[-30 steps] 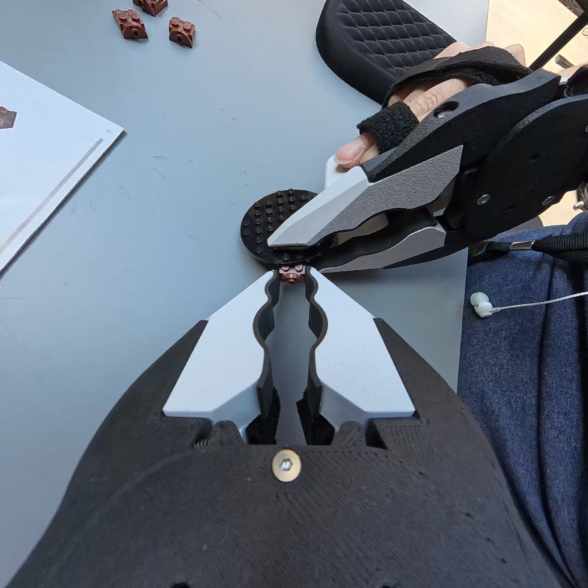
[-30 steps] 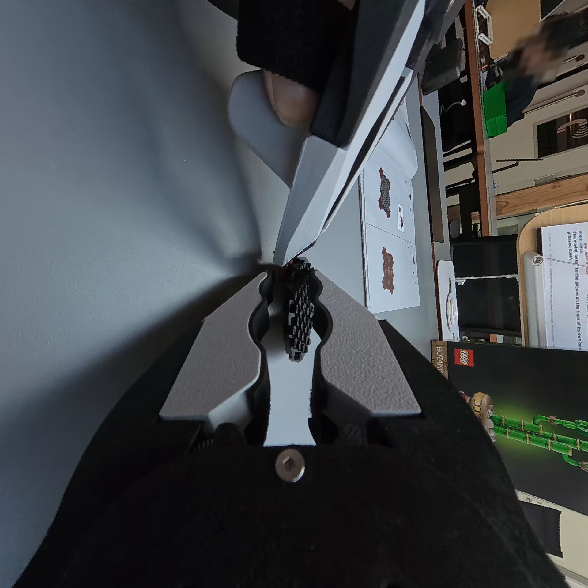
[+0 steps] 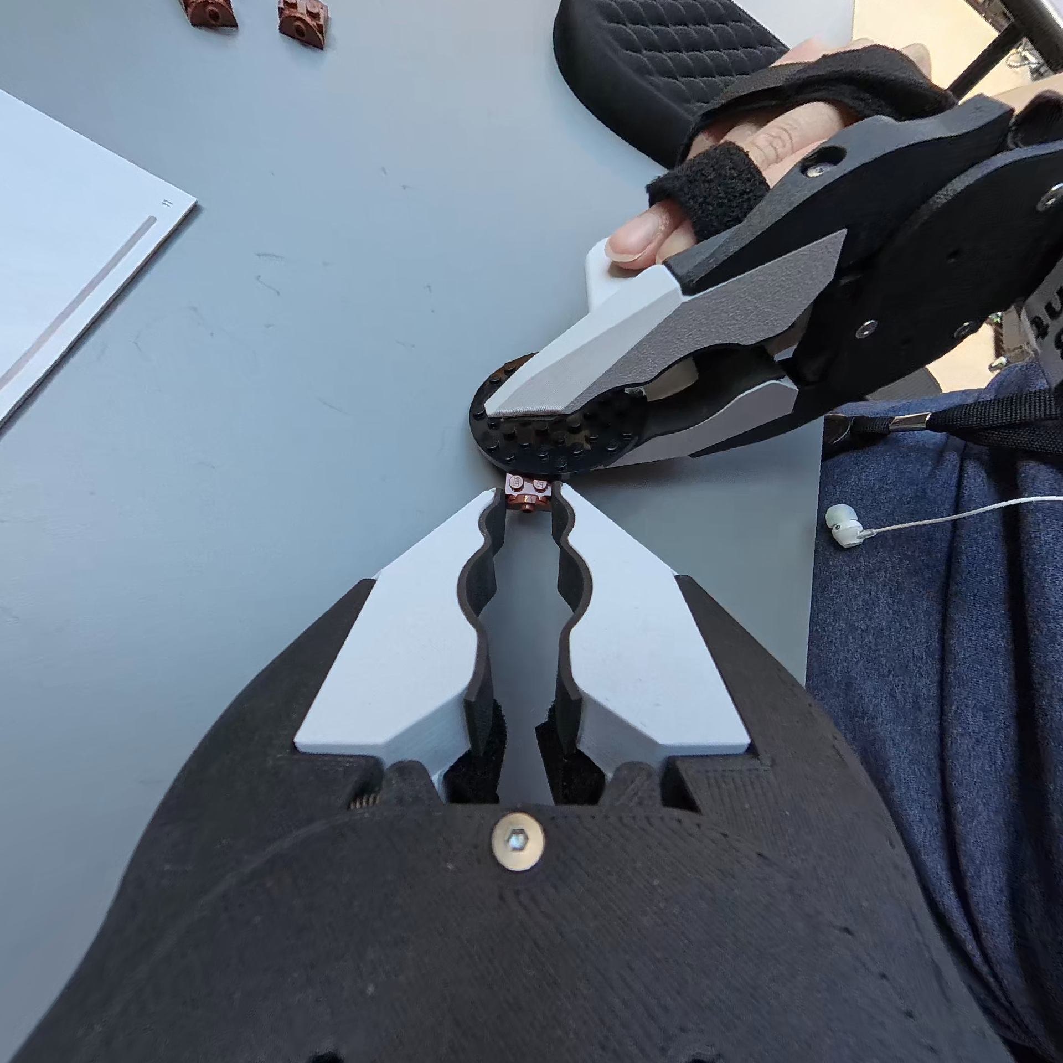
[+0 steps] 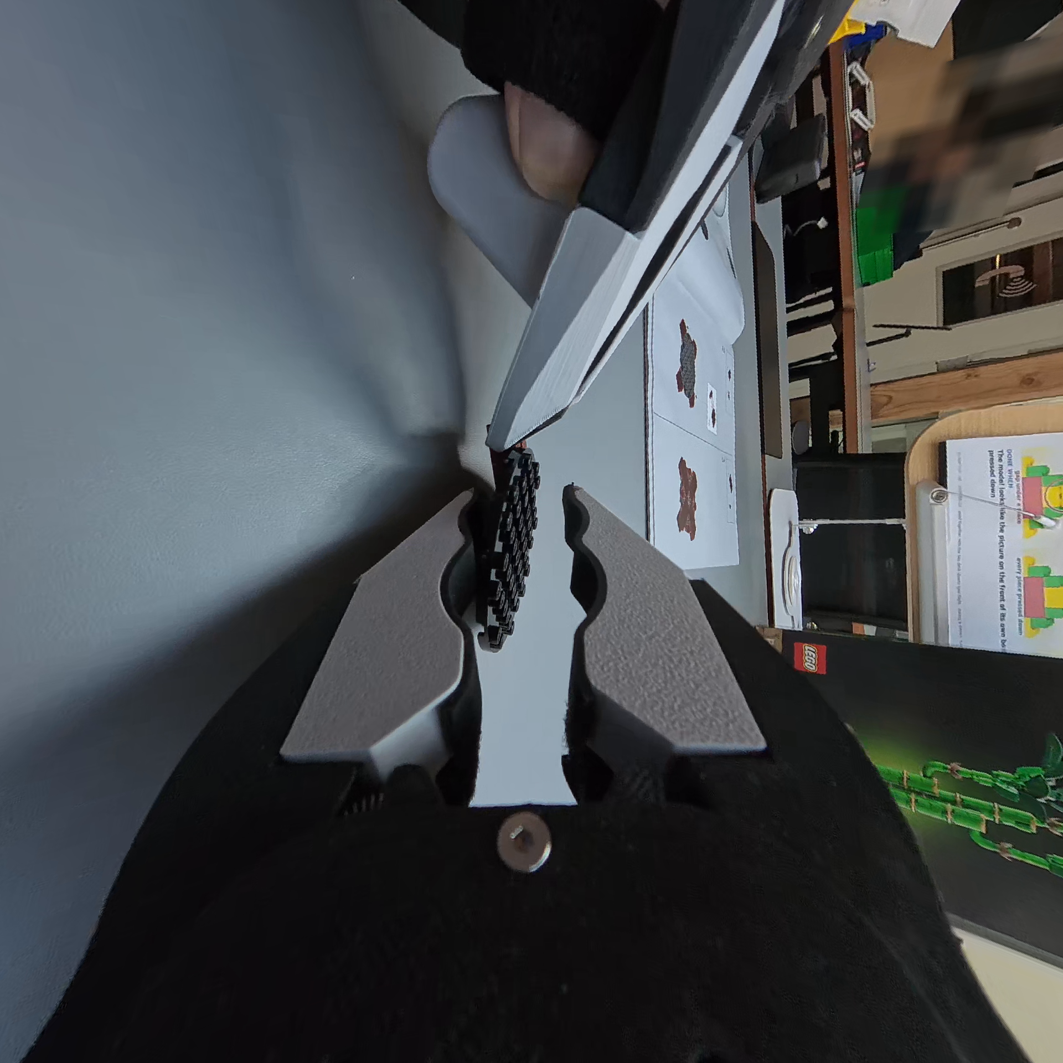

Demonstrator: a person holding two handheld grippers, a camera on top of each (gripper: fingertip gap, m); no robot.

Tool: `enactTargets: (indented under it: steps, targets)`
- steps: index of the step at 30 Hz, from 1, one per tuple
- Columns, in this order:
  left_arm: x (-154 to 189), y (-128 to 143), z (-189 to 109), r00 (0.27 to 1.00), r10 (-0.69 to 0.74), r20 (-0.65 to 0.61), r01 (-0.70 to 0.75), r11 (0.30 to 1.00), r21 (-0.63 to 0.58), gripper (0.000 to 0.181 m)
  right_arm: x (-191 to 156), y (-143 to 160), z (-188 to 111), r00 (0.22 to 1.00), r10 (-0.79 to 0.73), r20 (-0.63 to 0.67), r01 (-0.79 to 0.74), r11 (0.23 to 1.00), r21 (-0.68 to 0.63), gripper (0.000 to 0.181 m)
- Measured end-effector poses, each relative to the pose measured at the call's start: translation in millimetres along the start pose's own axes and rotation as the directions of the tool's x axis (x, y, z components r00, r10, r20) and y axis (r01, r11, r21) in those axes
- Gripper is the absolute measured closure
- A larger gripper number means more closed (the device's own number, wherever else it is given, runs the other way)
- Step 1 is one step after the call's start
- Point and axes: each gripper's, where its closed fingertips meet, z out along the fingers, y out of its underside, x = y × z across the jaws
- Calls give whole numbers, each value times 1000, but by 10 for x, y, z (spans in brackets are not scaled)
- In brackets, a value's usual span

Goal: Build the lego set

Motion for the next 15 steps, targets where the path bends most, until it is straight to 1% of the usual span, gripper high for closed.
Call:
enactTargets:
  steps: [3,9,10,11,12,15]
  targets:
    - [-5,7,7,1000,-5,12,6,1000,-6,167,-28,-24,-40,1000,-11,-14,11,998,-60,151]
    - [10,42,20,1000,-9,13,9,1000,-16,167,-94,-64,-133,1000,3,-15,-4,996,-86,149]
    - [13,47,21,1000,-10,12,10,1000,-17,167,-98,-64,-145,1000,1,-17,-2,997,-83,152]
    - [16,47,22,1000,-10,11,11,1000,-16,167,-116,-63,-159,1000,1,-10,-1,997,-79,164]
    - [19,47,21,1000,-10,10,10,1000,-14,167,-123,-68,-173,1000,-4,-11,3,998,-67,170]
    - [36,63,27,1000,-8,1,8,1000,-24,167,-99,-70,-230,999,-36,-33,35,999,-35,176]
